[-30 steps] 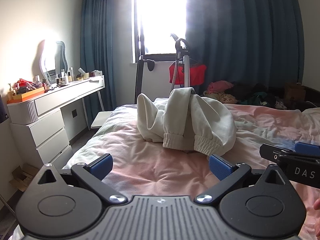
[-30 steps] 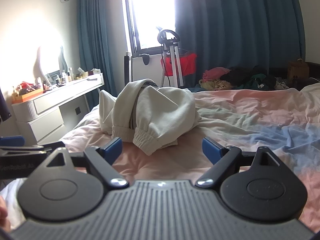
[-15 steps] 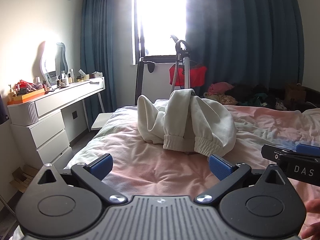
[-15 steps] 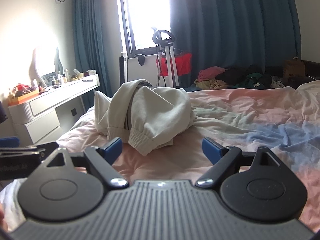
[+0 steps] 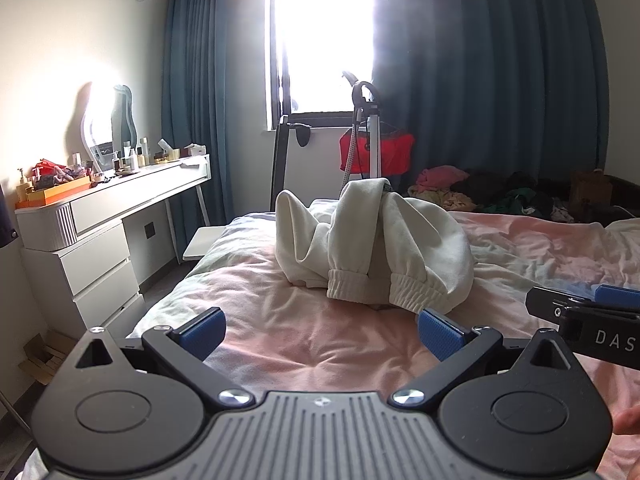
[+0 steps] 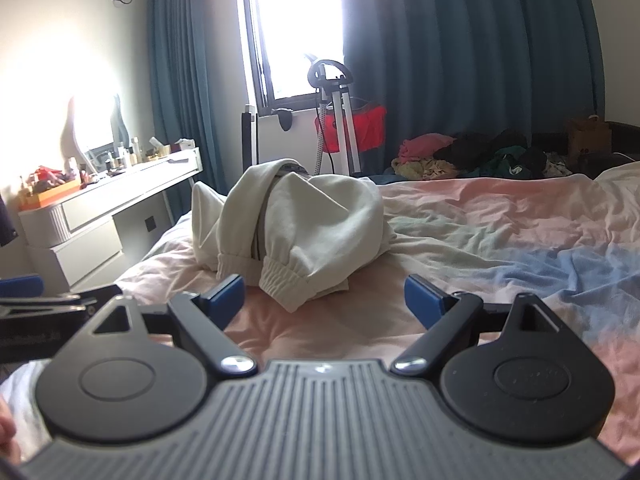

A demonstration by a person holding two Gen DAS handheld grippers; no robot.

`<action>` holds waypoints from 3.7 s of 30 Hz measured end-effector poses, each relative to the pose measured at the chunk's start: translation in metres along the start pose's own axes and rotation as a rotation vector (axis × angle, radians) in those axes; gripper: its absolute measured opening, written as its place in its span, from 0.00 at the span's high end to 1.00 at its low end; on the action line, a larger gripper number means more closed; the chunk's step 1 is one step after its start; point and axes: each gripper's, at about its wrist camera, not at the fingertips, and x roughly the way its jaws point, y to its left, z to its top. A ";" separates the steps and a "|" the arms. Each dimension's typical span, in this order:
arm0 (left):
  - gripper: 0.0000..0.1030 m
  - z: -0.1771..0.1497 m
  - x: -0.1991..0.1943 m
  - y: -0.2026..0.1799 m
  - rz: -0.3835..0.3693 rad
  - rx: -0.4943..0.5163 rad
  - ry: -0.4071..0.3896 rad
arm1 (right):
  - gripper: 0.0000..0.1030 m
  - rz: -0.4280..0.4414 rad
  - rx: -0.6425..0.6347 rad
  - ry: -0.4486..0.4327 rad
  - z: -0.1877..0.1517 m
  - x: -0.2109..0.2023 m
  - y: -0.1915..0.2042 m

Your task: Fold clothes

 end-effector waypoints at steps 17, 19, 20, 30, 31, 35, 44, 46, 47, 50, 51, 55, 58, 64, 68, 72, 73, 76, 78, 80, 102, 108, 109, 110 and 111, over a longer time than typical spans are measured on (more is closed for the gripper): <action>0.00 0.002 0.003 0.002 -0.013 -0.022 0.010 | 0.14 -0.008 -0.042 0.028 -0.002 0.003 0.005; 0.00 0.002 0.003 0.003 -0.011 -0.023 0.009 | 0.14 -0.009 -0.042 0.028 -0.002 0.003 0.005; 0.00 0.002 0.002 0.003 -0.010 -0.021 0.008 | 0.14 -0.010 -0.043 0.027 -0.002 0.003 0.005; 0.00 0.012 -0.002 0.011 0.033 0.001 -0.020 | 0.14 -0.012 -0.092 -0.011 -0.005 0.018 0.017; 0.00 0.014 -0.003 0.014 0.038 -0.006 -0.022 | 0.15 0.014 -0.088 0.000 -0.002 0.026 0.019; 0.00 0.019 0.000 0.030 0.073 -0.042 -0.020 | 0.15 0.014 -0.197 0.093 -0.010 0.077 0.041; 0.00 0.015 0.026 0.071 0.072 -0.167 0.027 | 0.15 -0.135 -0.235 0.179 -0.038 0.199 0.057; 0.00 0.012 0.035 0.074 0.077 -0.158 0.032 | 0.26 -0.169 -0.186 0.186 -0.037 0.216 0.051; 0.00 0.011 0.040 0.076 0.072 -0.158 0.040 | 0.29 -0.167 -0.142 0.159 -0.034 0.219 0.047; 0.00 0.008 0.057 0.084 0.031 -0.201 0.075 | 0.43 -0.189 -0.047 0.062 -0.021 0.220 0.036; 0.00 0.006 0.061 0.088 0.012 -0.228 0.086 | 0.49 -0.199 -0.028 0.048 -0.016 0.221 0.032; 0.00 -0.001 0.079 0.097 -0.056 -0.310 0.133 | 0.68 -0.192 0.099 0.016 0.007 0.217 0.010; 0.00 -0.004 0.083 0.094 -0.099 -0.326 0.141 | 0.85 -0.163 0.144 0.000 0.027 0.198 -0.006; 0.00 -0.004 0.080 0.081 -0.188 -0.320 0.137 | 0.87 -0.070 0.052 -0.083 0.063 0.120 -0.015; 0.00 -0.010 0.075 0.078 -0.263 -0.380 0.171 | 0.88 -0.003 0.031 -0.152 0.076 0.052 -0.019; 0.00 -0.020 0.072 0.073 -0.338 -0.430 0.237 | 0.88 0.012 0.006 -0.191 0.074 -0.011 -0.024; 0.00 -0.023 0.071 0.069 -0.351 -0.422 0.259 | 0.88 -0.002 -0.025 -0.187 0.070 -0.021 -0.026; 0.00 -0.033 0.066 0.044 -0.361 -0.293 0.312 | 0.88 -0.053 -0.128 -0.130 0.053 -0.031 -0.031; 0.00 -0.041 0.062 0.021 -0.362 -0.175 0.334 | 0.87 -0.075 -0.108 -0.059 0.046 -0.026 -0.044; 0.00 -0.051 0.059 -0.004 -0.368 -0.044 0.344 | 0.87 -0.079 -0.014 0.014 0.043 -0.020 -0.065; 0.00 -0.059 0.054 -0.039 0.102 0.123 0.033 | 0.82 -0.100 0.239 0.291 0.011 0.013 -0.124; 0.00 -0.032 0.058 0.024 0.195 -0.082 0.062 | 0.78 0.027 0.111 0.411 0.000 0.018 -0.097; 0.00 -0.030 0.061 0.034 0.202 -0.098 0.093 | 0.71 0.041 0.088 0.431 -0.003 0.018 -0.093; 0.00 -0.027 0.065 0.044 0.209 -0.115 0.124 | 0.64 0.056 0.059 0.455 -0.006 0.019 -0.087; 0.00 -0.029 0.065 0.055 0.209 -0.126 0.163 | 0.47 0.075 0.025 0.474 -0.009 0.018 -0.080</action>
